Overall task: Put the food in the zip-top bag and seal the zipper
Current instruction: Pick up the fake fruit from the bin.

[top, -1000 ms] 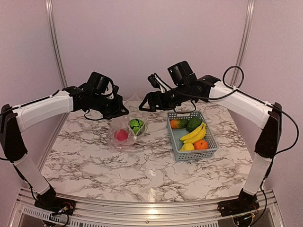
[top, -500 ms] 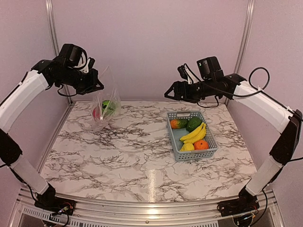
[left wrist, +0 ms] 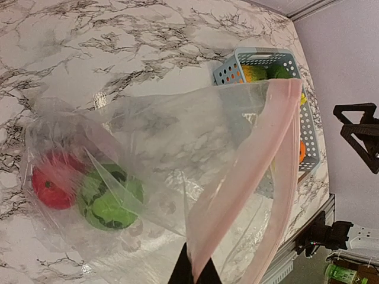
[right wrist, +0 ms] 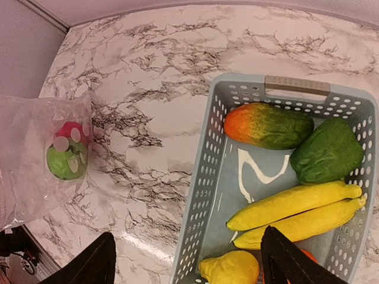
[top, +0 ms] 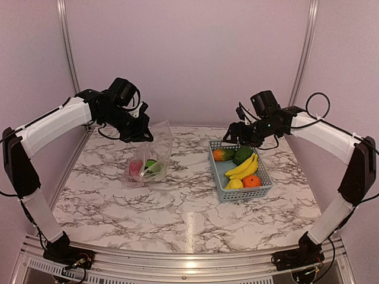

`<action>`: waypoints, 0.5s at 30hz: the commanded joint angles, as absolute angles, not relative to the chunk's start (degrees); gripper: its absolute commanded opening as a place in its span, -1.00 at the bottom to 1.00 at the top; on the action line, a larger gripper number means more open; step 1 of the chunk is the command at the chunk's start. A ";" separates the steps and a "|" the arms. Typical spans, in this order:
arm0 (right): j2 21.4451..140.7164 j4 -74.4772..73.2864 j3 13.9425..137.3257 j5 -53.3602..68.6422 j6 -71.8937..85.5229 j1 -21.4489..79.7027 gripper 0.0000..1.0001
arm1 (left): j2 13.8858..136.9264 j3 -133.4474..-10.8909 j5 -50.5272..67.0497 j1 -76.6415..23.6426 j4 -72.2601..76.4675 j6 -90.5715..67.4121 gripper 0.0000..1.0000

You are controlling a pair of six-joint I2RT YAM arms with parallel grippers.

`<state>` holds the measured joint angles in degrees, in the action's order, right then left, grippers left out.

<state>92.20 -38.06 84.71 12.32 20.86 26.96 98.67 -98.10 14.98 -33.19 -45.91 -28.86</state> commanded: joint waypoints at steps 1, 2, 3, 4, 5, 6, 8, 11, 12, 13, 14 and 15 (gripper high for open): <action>89.65 -38.10 78.28 10.35 22.67 24.05 0.58 | 96.99 -94.71 17.26 -33.04 -42.78 -30.66 -1.00; 89.48 -37.75 77.10 10.25 22.65 23.14 0.55 | 96.88 -94.26 17.47 -33.05 -42.14 -30.98 -1.00; 89.39 -37.52 76.02 9.98 22.60 22.43 0.54 | 96.78 -93.76 17.69 -33.05 -41.58 -31.24 -1.00; 89.25 -37.48 75.19 9.72 22.58 21.70 0.52 | 96.68 -93.33 17.79 -33.12 -41.01 -31.48 -1.00; 89.14 -37.51 74.61 9.53 22.59 20.93 0.49 | 96.66 -93.00 17.98 -33.13 -40.54 -31.72 -1.00; 89.05 -37.52 74.05 9.24 22.48 20.31 0.46 | 96.52 -92.80 18.02 -33.13 -40.18 -31.95 -1.00; 88.91 -38.22 73.36 7.33 22.16 19.22 0.41 | 96.61 -92.65 18.15 -33.22 -39.64 -32.13 -1.00; 88.70 -39.15 72.61 3.49 21.18 18.00 0.39 | 96.82 -92.75 18.54 -33.22 -39.23 -32.38 -1.00; 88.62 -39.13 72.39 2.72 20.75 17.67 0.37 | 97.04 -92.74 18.65 -33.22 -39.20 -32.36 -1.00; 88.67 -38.98 72.42 2.12 20.22 17.46 0.36 | 97.17 -92.68 18.80 -33.22 -39.12 -32.38 -1.00; 88.86 -38.99 72.56 1.64 19.81 17.41 0.34 | 97.28 -92.58 18.99 -33.27 -39.11 -32.46 -1.00; 89.13 -39.13 72.80 1.81 19.36 17.40 0.32 | 97.44 -92.48 19.22 -33.29 -39.11 -32.58 -1.00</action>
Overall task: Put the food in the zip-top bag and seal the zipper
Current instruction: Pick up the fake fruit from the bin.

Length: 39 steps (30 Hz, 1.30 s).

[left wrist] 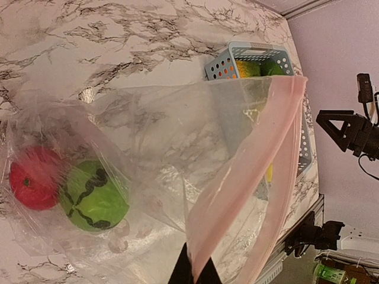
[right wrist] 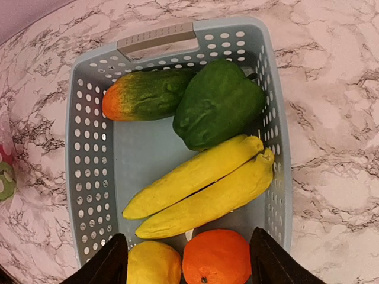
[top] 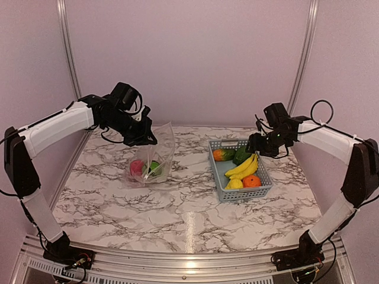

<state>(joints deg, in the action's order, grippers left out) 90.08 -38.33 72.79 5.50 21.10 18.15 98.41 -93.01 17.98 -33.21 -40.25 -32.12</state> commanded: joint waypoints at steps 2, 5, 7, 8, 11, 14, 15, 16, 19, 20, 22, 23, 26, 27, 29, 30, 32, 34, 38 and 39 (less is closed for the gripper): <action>89.91 -40.60 74.00 3.97 18.68 17.40 0.23 | 97.42 -92.17 19.64 -33.31 -39.11 -32.49 -1.00; 90.80 -43.78 74.67 8.90 17.31 17.48 0.17 | 97.05 -91.61 19.23 -33.31 -39.11 -32.23 -1.00; 90.99 -45.92 74.33 10.80 16.47 17.62 0.19 | 96.99 -91.43 19.06 -33.31 -39.16 -31.84 -1.00; 90.98 -46.87 74.07 11.27 15.96 17.77 0.21 | 97.10 -91.41 19.00 -33.31 -39.12 -31.75 -1.00; 91.15 -48.82 73.36 11.48 14.23 18.38 0.35 | 97.37 -91.40 19.28 -33.31 -39.11 -31.73 -1.00; 92.13 -49.93 73.02 10.98 13.08 18.82 0.48 | 97.68 -91.64 19.42 -33.31 -39.12 -31.66 -1.00; 92.51 -50.00 73.04 10.66 12.90 18.93 0.51 | 97.82 -91.73 19.42 -33.31 -39.11 -31.65 -1.00; 92.96 -50.01 72.94 10.42 12.77 19.02 0.54 | 97.89 -91.75 19.42 -33.31 -39.11 -31.64 -1.00; 94.81 -49.84 72.84 9.97 12.43 19.15 0.56 | 98.43 -92.14 19.76 -33.31 -39.11 -31.60 -1.00; 95.51 -49.83 72.86 9.86 12.25 19.16 0.56 | 98.56 -92.26 19.83 -33.31 -39.11 -31.64 -1.00; 96.76 -49.85 72.95 9.55 11.93 19.22 0.57 | 98.77 -92.44 19.80 -33.31 -39.11 -31.64 -1.00; 97.11 -49.65 72.81 9.25 11.80 19.27 0.57 | 98.91 -92.50 19.78 -33.31 -39.12 -31.62 -1.00; 98.10 -49.33 72.18 8.16 11.48 19.69 0.57 | 99.13 -92.63 19.80 -33.31 -39.11 -31.46 -1.00; 98.69 -49.57 71.97 8.09 11.38 19.81 0.58 | 99.20 -92.64 19.80 -33.27 -39.16 -31.46 -1.00; 99.64 -49.87 71.55 7.54 10.87 20.05 0.57 | 99.53 -92.79 20.01 -33.31 -39.11 -31.39 -1.00; 100.02 -50.04 71.22 6.95 10.77 20.25 0.58 | 99.69 -93.00 20.20 -33.31 -39.11 -31.38 -1.00; 100.50 -50.02 70.77 6.28 10.58 20.30 0.58 | 99.93 -93.14 20.31 -33.31 -39.12 -31.27 -1.00; 101.02 -49.80 70.39 6.16 10.38 20.34 0.58 | 100.01 -93.25 20.31 -33.31 -39.11 -31.17 -1.00; 102.17 -49.09 69.40 5.34 10.22 20.39 0.57 | 100.56 -93.33 20.66 -33.31 -39.12 -31.11 -1.00; 102.40 -48.80 69.12 5.22 10.13 20.39 0.57 | 100.75 -93.38 20.80 -33.31 -39.11 -31.18 -1.00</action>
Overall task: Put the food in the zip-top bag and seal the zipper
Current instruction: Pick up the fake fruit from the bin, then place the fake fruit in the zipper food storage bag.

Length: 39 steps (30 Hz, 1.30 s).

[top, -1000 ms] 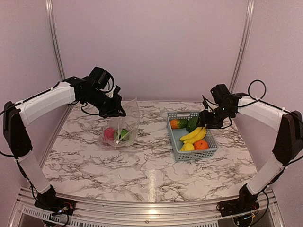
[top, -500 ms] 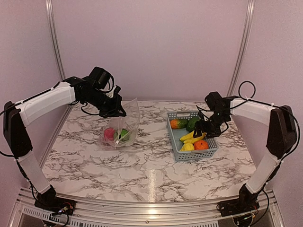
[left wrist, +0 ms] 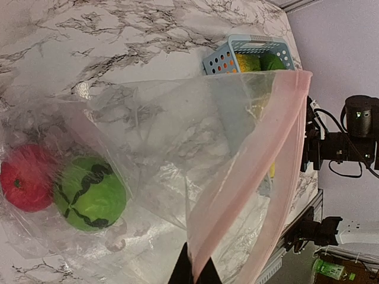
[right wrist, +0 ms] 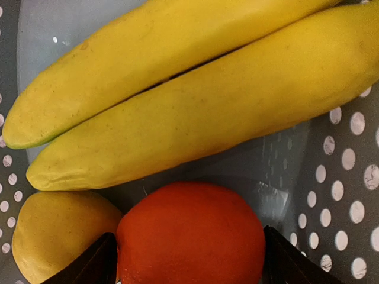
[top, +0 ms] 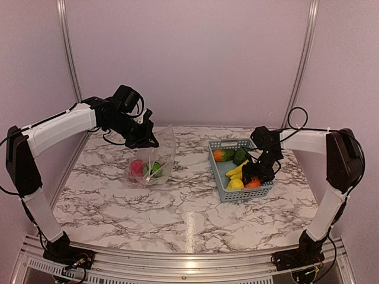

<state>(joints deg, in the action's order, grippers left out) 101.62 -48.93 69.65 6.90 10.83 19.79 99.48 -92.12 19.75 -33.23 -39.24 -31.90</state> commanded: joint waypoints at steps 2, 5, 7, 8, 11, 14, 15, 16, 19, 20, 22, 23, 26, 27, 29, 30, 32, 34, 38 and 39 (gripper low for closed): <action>102.84 -47.86 68.03 4.73 10.04 20.40 0.57 | 101.11 -93.59 20.94 -33.31 -39.14 -31.45 -1.00; 103.09 -47.10 67.19 4.08 9.98 20.48 0.54 | 101.38 -93.82 21.01 -33.31 -39.11 -31.44 -1.00; 103.18 -46.73 66.89 3.51 9.96 20.48 0.48 | 101.59 -93.89 21.15 -33.31 -39.11 -31.46 -1.00; 103.11 -46.61 66.86 3.25 9.93 20.48 0.43 | 101.61 -93.92 21.10 -33.31 -39.11 -31.46 -1.00; 102.57 -46.47 67.24 2.62 10.15 20.48 0.32 | 101.76 -93.87 21.19 -33.27 -39.11 -31.46 -1.00; 101.48 -46.96 68.39 1.49 10.28 20.43 0.22 | 101.75 -93.78 21.01 -33.31 -39.11 -31.53 -1.00; 101.09 -47.32 68.97 1.21 10.28 20.47 0.20 | 101.77 -93.70 20.95 -33.31 -39.13 -31.53 -1.00; 100.70 -47.99 69.67 0.84 10.21 20.43 0.15 | 101.78 -93.69 20.92 -33.31 -39.07 -31.55 -1.00; 99.13 -49.36 72.17 0.27 10.27 20.56 0.06 | 101.94 -93.69 20.94 -33.31 -39.05 -31.55 -1.00; 98.72 -49.86 73.25 0.22 10.35 20.57 0.04 | 102.06 -93.74 20.95 -33.31 -38.98 -31.54 -1.00; 97.94 -50.77 75.41 0.26 10.50 20.76 0.00 | 102.20 -93.86 21.09 -33.31 -38.94 -31.55 -1.00; 97.66 -51.20 76.56 0.26 10.54 20.85 -0.02 | 102.28 -94.01 21.09 -33.31 -38.94 -31.55 -1.00; 96.86 -52.05 80.77 1.19 10.60 21.92 -0.06 | 102.48 -94.35 21.10 -33.31 -38.86 -31.55 -1.00; 96.66 -52.30 82.09 1.30 10.74 22.48 -0.06 | 102.55 -94.39 21.11 -33.31 -38.85 -31.51 -1.00; 96.64 -52.56 85.12 2.88 10.77 23.57 -0.07 | 102.72 -94.52 21.13 -33.31 -38.76 -31.52 -1.00; 96.64 -52.46 86.74 3.83 10.89 24.26 -0.07 | 102.79 -94.56 21.12 -33.31 -38.76 -31.55 -1.00; 96.83 -52.21 90.33 5.97 11.11 25.73 -0.08 | 102.96 -94.76 21.22 -33.31 -38.72 -31.64 -1.00; 97.22 -51.88 94.55 7.87 11.67 27.36 -0.09 | 103.24 -95.10 21.27 -33.31 -38.69 -31.64 -1.00; 98.90 -50.89 102.71 13.12 13.48 30.50 -0.09 | 103.83 -96.00 21.43 -33.31 -38.59 -31.77 -1.00; 99.34 -50.32 104.54 14.42 13.80 31.62 -0.10 | 104.00 -96.24 21.44 -33.31 -38.58 -31.81 -1.00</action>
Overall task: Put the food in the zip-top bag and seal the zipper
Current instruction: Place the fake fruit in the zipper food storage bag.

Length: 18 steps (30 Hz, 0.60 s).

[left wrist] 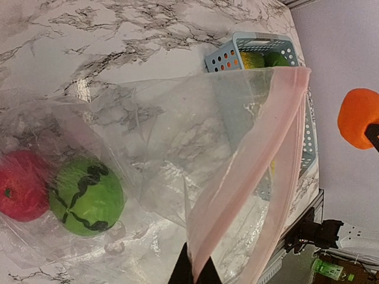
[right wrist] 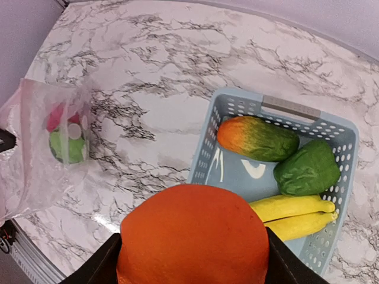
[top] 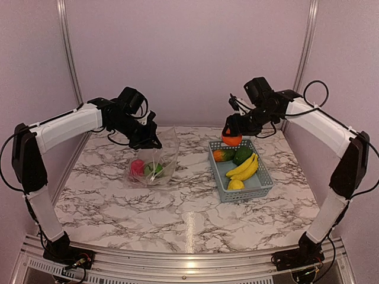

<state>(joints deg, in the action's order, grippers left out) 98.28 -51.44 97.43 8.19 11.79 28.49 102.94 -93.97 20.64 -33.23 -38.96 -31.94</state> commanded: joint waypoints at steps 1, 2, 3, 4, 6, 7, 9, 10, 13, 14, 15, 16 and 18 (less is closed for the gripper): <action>99.74 -49.26 105.96 16.16 14.14 32.80 -0.09 | 104.12 -96.50 21.51 -33.31 -38.58 -31.82 -1.00; 100.09 -47.91 107.08 18.02 14.59 33.84 -0.09 | 104.31 -96.77 21.52 -33.31 -38.58 -31.89 -1.00; 100.37 -46.32 107.69 20.03 15.27 34.99 -0.09 | 104.37 -97.01 21.53 -33.31 -38.58 -31.86 -1.00; 100.56 -44.31 107.89 21.81 16.08 36.05 -0.10 | 104.47 -97.23 21.56 -33.31 -38.58 -31.96 -1.00; 100.91 -40.07 107.25 24.90 17.63 37.93 -0.10 | 104.58 -97.58 21.62 -33.31 -38.58 -32.12 -1.00; 101.25 -38.13 106.78 25.85 18.22 38.78 -0.10 | 104.59 -97.72 21.69 -33.31 -38.58 -32.18 -1.00; 102.42 -34.97 106.59 27.36 18.91 40.41 -0.10 | 104.59 -97.82 21.87 -33.31 -38.52 -32.33 -1.00; 103.25 -33.77 106.80 28.41 19.49 41.03 -0.10 | 104.63 -97.82 21.88 -33.31 -38.42 -32.42 -1.00; 106.02 -29.90 107.66 30.90 20.55 42.72 -0.10 | 104.44 -97.76 21.97 -33.31 -38.45 -32.47 -1.00; 106.93 -29.53 108.24 31.04 20.50 43.19 -0.10 | 104.30 -97.74 21.97 -33.31 -38.41 -32.51 -1.00; 108.00 -29.52 109.18 31.09 20.16 43.42 -0.10 | 104.20 -97.66 21.97 -33.31 -38.44 -32.50 -1.00; 109.24 -29.56 109.89 31.43 19.79 43.67 -0.10 | 104.10 -97.60 21.97 -33.31 -38.41 -32.46 -1.00; 110.72 -29.38 110.64 32.20 19.59 43.70 -0.10 | 103.80 -97.43 21.95 -33.31 -38.42 -32.60 -1.00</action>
